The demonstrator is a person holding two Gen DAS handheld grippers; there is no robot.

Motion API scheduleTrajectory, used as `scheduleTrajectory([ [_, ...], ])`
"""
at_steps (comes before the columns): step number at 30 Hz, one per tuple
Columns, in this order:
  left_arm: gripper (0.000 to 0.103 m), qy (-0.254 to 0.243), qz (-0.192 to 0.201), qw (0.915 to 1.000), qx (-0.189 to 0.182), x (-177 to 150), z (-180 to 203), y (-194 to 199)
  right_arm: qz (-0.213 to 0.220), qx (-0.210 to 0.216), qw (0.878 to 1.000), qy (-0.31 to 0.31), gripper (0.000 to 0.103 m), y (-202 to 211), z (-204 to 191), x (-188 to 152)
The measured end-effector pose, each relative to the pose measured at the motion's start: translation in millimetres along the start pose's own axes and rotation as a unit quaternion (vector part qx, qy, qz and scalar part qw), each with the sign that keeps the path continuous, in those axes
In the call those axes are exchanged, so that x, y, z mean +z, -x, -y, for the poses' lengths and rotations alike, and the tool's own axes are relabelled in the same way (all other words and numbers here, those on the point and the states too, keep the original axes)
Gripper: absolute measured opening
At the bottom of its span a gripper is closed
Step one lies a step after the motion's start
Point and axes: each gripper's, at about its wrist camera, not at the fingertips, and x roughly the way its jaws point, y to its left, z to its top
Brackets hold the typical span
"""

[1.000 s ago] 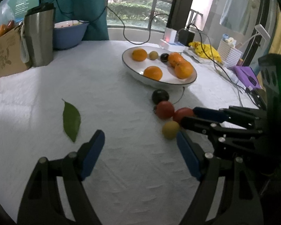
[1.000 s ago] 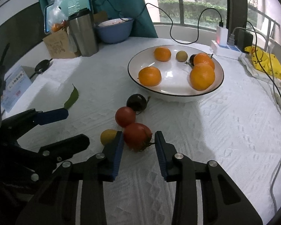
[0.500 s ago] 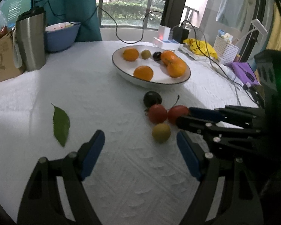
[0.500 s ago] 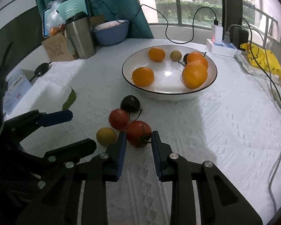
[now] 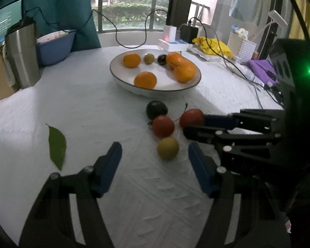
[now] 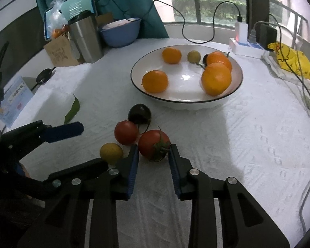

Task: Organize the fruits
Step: 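Grasp the large red tomato with the right gripper and lift it, then grasp the small yellow fruit with the left gripper while the right gripper holds the tomato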

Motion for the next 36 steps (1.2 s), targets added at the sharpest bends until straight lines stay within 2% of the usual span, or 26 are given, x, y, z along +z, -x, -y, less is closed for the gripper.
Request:
scheduleTrajectory([
  [16, 0.045, -0.016, -0.025, 0.9996, 0.001, 4, 18, -16, 0.017, -0.033, 0.999, -0.023, 0.031, 28, 28, -7],
  [25, 0.044, -0.021, -0.037, 0.9991, 0.008, 5, 23, -24, 0.021, -0.040, 0.998, -0.033, 0.031, 37, 38, -14],
  [28, 0.037, -0.020, -0.037, 0.9990, 0.013, 6, 23, -25, 0.023, -0.040, 0.998, -0.035, 0.031, 38, 40, -15],
  [32, 0.033, -0.017, -0.037, 0.9990, 0.017, 7, 21, -25, 0.026, -0.040, 0.998, -0.038, 0.031, 40, 41, -15],
  [36, 0.026, -0.016, -0.035, 0.9991, 0.018, 6, 21, -23, 0.026, -0.041, 0.998, -0.038, 0.031, 42, 40, -15],
])
